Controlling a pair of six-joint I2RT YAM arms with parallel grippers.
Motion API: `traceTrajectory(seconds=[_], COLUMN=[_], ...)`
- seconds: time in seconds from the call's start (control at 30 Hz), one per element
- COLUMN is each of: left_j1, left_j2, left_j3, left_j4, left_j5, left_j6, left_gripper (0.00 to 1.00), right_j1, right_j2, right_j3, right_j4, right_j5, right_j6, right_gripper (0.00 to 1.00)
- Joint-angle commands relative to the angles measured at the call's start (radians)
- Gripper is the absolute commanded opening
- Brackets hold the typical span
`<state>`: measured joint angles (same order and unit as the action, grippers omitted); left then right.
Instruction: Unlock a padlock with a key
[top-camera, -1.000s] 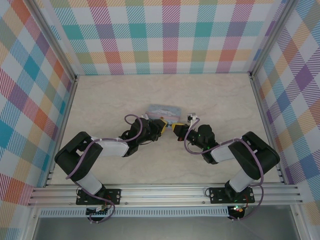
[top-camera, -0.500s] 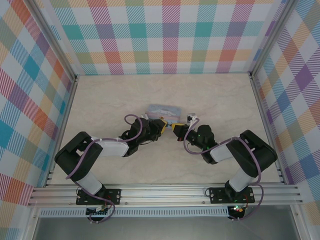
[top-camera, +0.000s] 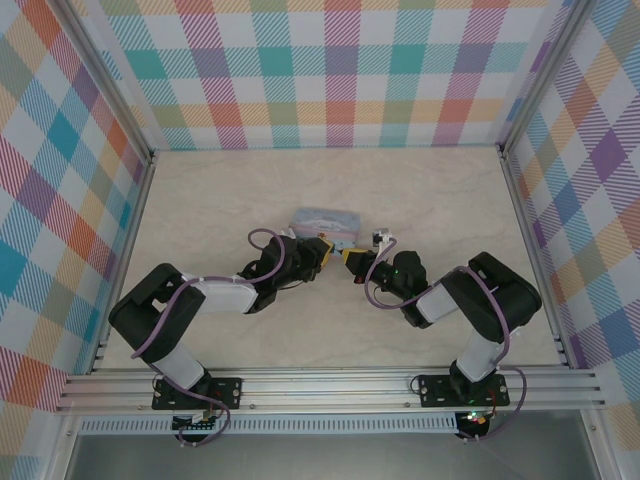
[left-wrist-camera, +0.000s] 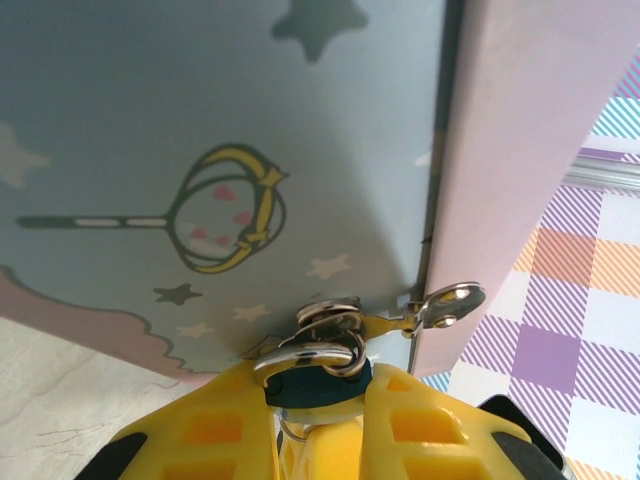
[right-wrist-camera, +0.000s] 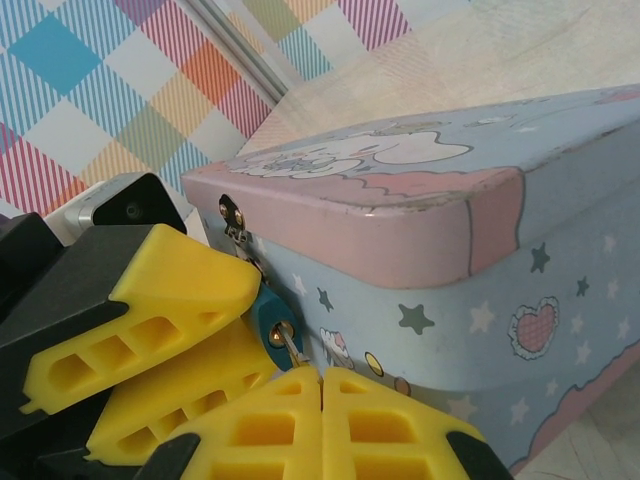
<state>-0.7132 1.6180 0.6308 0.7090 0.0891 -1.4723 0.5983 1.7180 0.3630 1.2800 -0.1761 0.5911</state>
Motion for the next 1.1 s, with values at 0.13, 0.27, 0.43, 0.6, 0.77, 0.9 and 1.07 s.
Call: traceTrajectory(seconds=[0.13,0.27,0.43,0.6,0.77,0.9,1.07], left_j1=[-0.019,-0.019,-0.019,-0.018,-0.019,-0.019,-0.019], left_j2=[-0.064,-0.071,-0.063,-0.058,-0.044,-0.025,0.018], left_j3=[0.012,0.006,0.013,0.023,0.023,0.027,0.028], left_j4=[-0.011,-0.039,-0.035,-0.033,-0.036,-0.038,-0.027], left_j5=[0.100,0.105,0.110,0.118,0.121,0.125,0.115], left_j6=[0.071,0.093,0.092,0.092,0.099,0.110,0.115], left_gripper=[0.00,0.00,0.00,0.00,0.00,0.00,0.00], right_j1=[-0.004,-0.005,-0.004,-0.005,-0.003,-0.002,0.008], right_j2=[-0.030,-0.042,-0.016,0.005,0.027,0.066,0.109], right_j3=[0.031,0.037,0.048,0.051,0.083,0.097,0.081], right_j4=[-0.034,-0.050,-0.020,-0.009,0.000,0.054,0.082], right_j5=[-0.032,-0.045,-0.087,-0.088,-0.135,-0.158,-0.148], right_j6=[-0.064,-0.084,-0.083,-0.081,-0.047,0.003,0.080], right_gripper=[0.04,0.03,0.03,0.03,0.03,0.03,0.03])
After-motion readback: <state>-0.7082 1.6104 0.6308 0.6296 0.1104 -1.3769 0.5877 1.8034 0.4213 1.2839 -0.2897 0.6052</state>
